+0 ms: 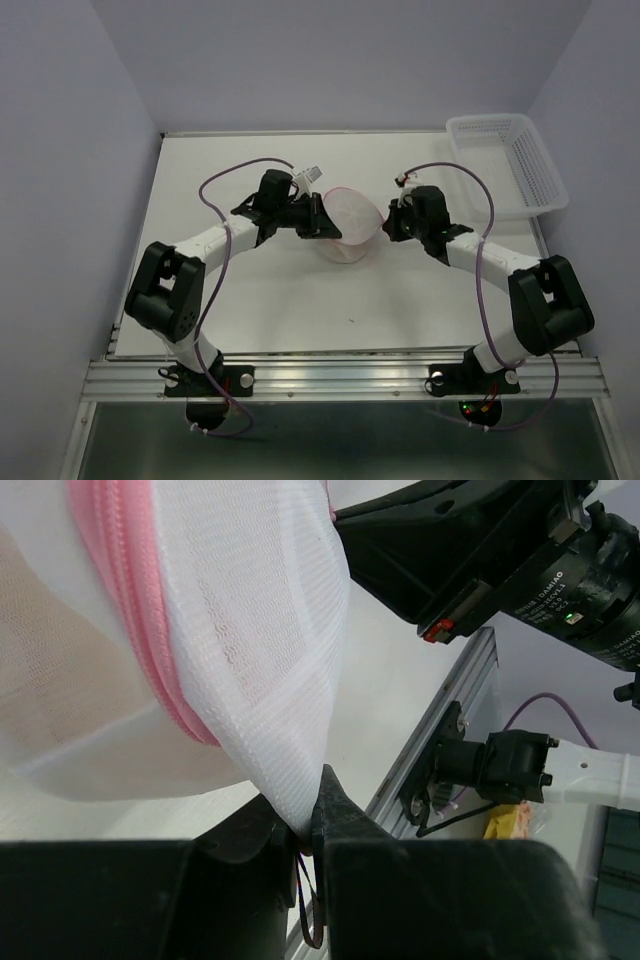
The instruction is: Unzip the laundry bag and remove the bra
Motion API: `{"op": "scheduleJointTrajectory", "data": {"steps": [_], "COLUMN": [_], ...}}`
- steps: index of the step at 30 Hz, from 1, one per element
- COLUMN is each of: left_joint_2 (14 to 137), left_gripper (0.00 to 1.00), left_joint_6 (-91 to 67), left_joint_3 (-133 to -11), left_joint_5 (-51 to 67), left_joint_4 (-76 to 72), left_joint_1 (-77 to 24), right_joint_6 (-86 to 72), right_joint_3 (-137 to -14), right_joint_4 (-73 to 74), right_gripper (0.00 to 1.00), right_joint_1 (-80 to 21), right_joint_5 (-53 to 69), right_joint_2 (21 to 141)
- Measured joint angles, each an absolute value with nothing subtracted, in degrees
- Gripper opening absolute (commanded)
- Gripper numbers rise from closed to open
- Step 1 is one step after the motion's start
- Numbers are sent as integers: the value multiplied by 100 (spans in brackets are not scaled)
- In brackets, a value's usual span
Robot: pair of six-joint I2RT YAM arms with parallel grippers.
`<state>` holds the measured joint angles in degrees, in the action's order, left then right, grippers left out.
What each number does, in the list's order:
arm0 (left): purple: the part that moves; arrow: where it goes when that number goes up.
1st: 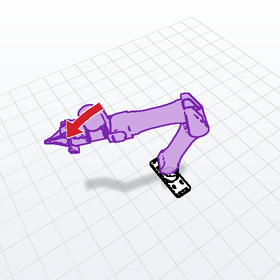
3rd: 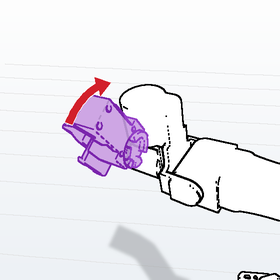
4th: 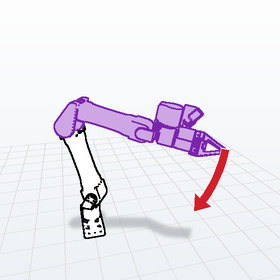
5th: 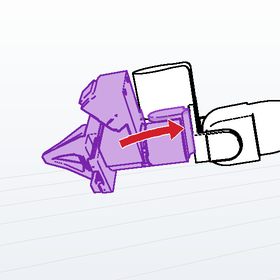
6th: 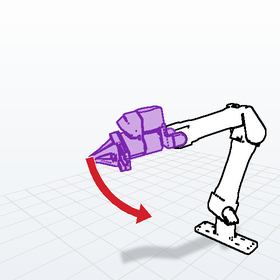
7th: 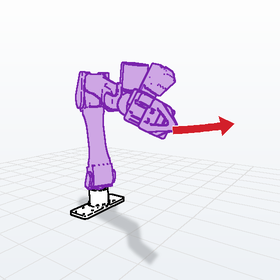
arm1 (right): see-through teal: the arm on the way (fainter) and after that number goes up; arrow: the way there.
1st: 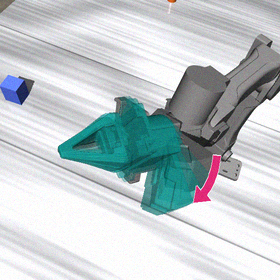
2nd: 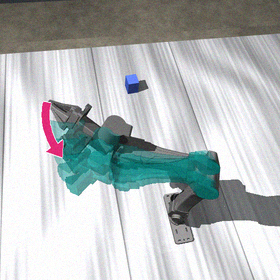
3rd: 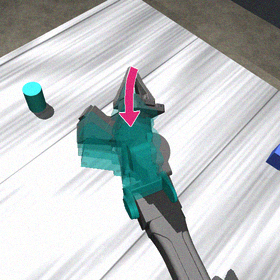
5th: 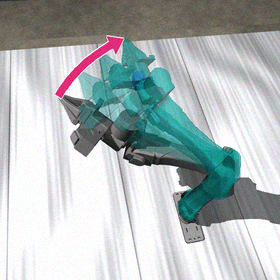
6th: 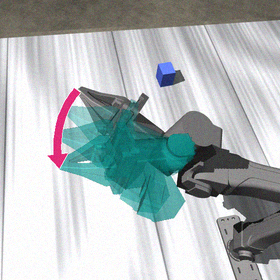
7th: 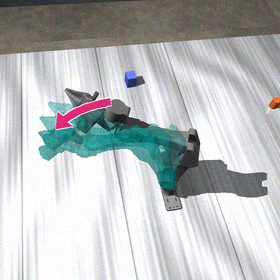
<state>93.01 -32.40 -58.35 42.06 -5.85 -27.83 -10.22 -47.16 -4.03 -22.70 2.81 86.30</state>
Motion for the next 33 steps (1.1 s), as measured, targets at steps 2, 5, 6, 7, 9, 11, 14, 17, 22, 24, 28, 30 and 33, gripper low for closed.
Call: {"op": "scheduleJointTrajectory", "data": {"steps": [2, 5, 6, 7, 9, 11, 14, 17, 22, 24, 28, 30, 33], "left_joint_2": [9373, 9776, 9950, 10099, 10471, 10851, 11131, 11146, 11113, 11061, 10652, 10361, 9802], "left_gripper": [0, 0, 1, 4, 25, 50, 76, 97, 99, 99, 99, 99, 99], "left_joint_6": [-3100, -3002, -2978, -2961, -2926, -2902, -2943, -2978, -3059, -3074, -3133, -3223, -3527], "left_joint_3": [-6020, -6442, -6593, -6718, -6997, -7413, -7865, -8112, -8254, -8169, -7618, -7269, -6554], "left_joint_5": [4226, 4340, 4370, 4392, 4434, 4462, 4436, 4421, 4353, 4278, 4069, 3977, 3913], "left_joint_4": [-438, -248, -198, -139, 5, 211, 281, 283, 274, 294, 388, 397, 143], "left_joint_1": [-2711, -2571, -2519, -2480, -2377, -2320, -2274, -2244, -2226, -2226, -2226, -2226, -2228], "right_joint_6": [-893, -768, -733, -720, -727, -753, -906, -1313, -1964, -2161, -2462, -2547, -2624], "right_joint_3": [-4746, -4681, -4615, -4584, -4486, -4331, -4123, -3935, -3841, -3841, -3841, -3841, -3841], "right_joint_4": [-467, -473, -429, -381, -333, -351, -314, -318, -357, -423, -471, -480, -508], "right_gripper": [1, 1, 1, 1, 1, 1, 1, 1, 1, 1, 1, 1, 1], "right_joint_1": [-2204, -2088, -2056, -2043, -2106, -2292, -2792, -3415, -3951, -4040, -4053, -4053, -4053], "right_joint_5": [515, 755, 810, 871, 993, 1055, 1044, 1044, 854, 738, 460, 390, 320], "right_joint_2": [8606, 8420, 8250, 8134, 7773, 7498, 7323, 7330, 7330, 7328, 7358, 7391, 7413]}}
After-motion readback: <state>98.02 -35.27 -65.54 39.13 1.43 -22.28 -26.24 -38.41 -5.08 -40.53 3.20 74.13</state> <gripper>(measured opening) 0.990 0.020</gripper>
